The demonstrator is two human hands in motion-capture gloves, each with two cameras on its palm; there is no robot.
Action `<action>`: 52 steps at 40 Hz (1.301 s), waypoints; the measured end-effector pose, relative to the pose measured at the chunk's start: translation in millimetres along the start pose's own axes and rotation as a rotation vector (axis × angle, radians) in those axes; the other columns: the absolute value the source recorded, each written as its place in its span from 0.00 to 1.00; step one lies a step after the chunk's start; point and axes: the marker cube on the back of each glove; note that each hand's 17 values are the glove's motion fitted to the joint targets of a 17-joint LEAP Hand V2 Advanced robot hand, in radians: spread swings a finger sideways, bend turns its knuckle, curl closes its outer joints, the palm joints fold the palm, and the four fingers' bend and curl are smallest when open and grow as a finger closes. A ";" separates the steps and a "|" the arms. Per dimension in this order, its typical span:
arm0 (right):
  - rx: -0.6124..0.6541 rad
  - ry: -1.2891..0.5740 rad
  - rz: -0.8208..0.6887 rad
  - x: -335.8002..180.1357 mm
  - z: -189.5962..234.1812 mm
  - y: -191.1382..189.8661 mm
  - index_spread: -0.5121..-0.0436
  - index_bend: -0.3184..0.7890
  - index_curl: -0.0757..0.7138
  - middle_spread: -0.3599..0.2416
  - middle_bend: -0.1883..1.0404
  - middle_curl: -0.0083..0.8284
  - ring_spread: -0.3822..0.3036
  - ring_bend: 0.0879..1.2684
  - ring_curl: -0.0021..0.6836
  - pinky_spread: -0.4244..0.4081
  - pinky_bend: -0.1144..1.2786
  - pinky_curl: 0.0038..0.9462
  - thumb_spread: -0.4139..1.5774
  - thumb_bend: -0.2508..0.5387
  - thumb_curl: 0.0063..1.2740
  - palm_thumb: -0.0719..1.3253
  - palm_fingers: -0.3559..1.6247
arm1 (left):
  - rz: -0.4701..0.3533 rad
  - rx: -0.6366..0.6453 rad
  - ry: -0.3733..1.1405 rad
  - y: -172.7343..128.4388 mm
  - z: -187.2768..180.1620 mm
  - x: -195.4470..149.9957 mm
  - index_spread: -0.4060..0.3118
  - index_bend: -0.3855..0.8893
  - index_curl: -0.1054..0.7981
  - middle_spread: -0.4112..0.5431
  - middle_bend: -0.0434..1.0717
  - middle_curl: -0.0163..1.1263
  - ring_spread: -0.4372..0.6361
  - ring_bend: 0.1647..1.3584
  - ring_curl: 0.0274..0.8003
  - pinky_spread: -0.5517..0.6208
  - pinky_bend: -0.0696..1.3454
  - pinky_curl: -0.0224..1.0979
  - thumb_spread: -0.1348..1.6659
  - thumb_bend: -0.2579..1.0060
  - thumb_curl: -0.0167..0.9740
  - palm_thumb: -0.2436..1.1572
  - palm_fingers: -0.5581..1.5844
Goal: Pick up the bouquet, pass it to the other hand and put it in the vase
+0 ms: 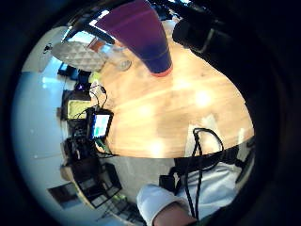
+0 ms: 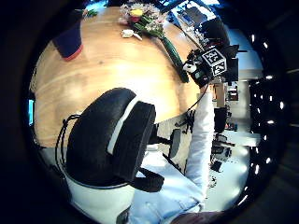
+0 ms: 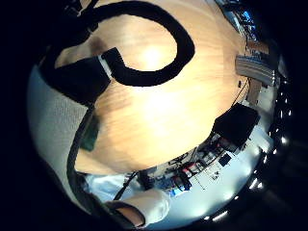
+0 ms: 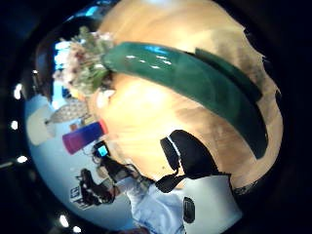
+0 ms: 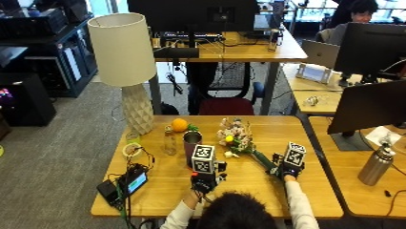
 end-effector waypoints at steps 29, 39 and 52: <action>0.149 0.160 0.030 -12.3 15.6 -14.3 0.63 0.54 0.44 0.48 0.38 0.50 0.32 0.43 0.53 0.42 0.48 0.32 0.66 0.41 0.32 0.75 0.73 | -0.001 -0.015 0.016 0.0 -1.1 -1.3 0.59 0.43 0.52 0.63 0.18 0.24 0.71 0.31 0.33 0.80 0.33 0.32 0.73 0.19 0.26 0.24 0.44; 0.203 0.110 0.019 -9.8 11.2 -21.4 0.63 0.49 0.54 0.39 0.44 0.56 0.22 0.48 0.62 0.19 0.44 0.35 0.51 0.32 0.41 0.79 0.84 | 0.000 -0.040 0.042 -6.4 -3.8 -6.2 0.59 0.44 0.52 0.64 0.18 0.24 0.71 0.31 0.33 0.80 0.33 0.32 0.73 0.19 0.26 0.24 0.45; 0.632 0.016 0.042 -0.4 -32.9 -15.2 0.62 0.41 0.54 0.33 0.73 0.72 0.25 0.68 0.75 0.18 0.57 0.45 0.51 0.30 0.45 0.82 0.92 | 0.023 -0.117 0.220 -54.1 -28.7 -9.2 0.57 0.44 0.53 0.63 0.19 0.24 0.71 0.29 0.33 0.80 0.31 0.32 0.73 0.19 0.26 0.24 0.45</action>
